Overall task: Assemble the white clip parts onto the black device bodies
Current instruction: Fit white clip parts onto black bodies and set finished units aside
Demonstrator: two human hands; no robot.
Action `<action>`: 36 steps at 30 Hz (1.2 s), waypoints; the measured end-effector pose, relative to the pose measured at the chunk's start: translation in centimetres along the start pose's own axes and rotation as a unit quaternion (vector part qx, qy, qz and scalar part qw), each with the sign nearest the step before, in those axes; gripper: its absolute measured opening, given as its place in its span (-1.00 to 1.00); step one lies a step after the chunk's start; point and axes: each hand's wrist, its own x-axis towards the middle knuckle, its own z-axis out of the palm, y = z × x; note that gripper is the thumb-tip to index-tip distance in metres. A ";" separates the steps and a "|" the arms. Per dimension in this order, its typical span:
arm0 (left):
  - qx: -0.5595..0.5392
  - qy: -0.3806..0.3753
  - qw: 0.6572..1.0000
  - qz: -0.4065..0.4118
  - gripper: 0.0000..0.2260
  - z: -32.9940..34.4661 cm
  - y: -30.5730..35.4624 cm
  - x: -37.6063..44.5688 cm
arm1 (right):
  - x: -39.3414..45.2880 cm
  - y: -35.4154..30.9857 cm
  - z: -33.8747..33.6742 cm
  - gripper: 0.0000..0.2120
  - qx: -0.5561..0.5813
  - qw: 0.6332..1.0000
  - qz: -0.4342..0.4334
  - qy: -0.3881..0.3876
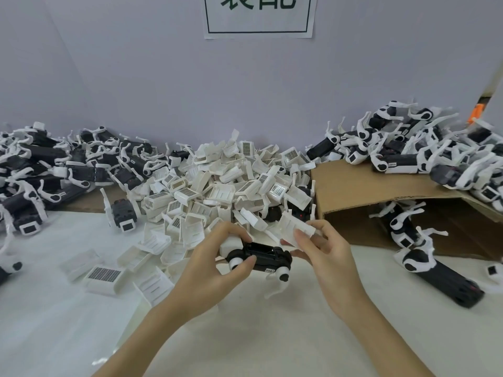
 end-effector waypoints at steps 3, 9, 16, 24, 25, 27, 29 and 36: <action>0.014 -0.008 1.000 0.008 -0.74 0.0 0.1 0.0 | -0.1 0.2 0.1 -0.92 0.009 1.000 0.006 -0.002; 0.024 -0.017 0.999 0.015 -0.77 -0.2 0.3 0.0 | -0.2 0.3 0.5 -0.94 -0.055 0.997 -0.053 -0.017; 0.032 -0.017 0.999 0.019 -0.78 -0.1 0.3 0.1 | -0.1 -0.6 0.3 -0.77 -0.041 0.999 0.006 -0.035; 0.007 -0.011 1.000 -0.013 -0.73 -0.3 -0.1 0.2 | -0.4 -0.6 0.3 -0.62 -0.104 0.991 -0.010 -0.083; 0.009 -0.010 1.000 -0.012 -0.74 -0.3 0.0 0.2 | -0.4 -0.9 0.0 -0.58 -0.121 0.986 -0.011 -0.113; 0.012 -0.008 1.000 -0.009 -0.76 -0.5 0.1 0.3 | -0.5 -1.6 -0.5 -0.62 -0.168 0.969 -0.026 -0.179; 0.015 -0.011 1.000 -0.007 -0.78 -0.5 0.3 0.3 | -0.6 -2.1 -0.7 -0.66 -0.239 0.947 -0.060 -0.206; 0.047 -0.006 0.998 0.030 -0.76 -0.3 0.7 0.1 | -0.5 -1.7 -1.4 -0.61 -0.395 0.887 -0.115 -0.209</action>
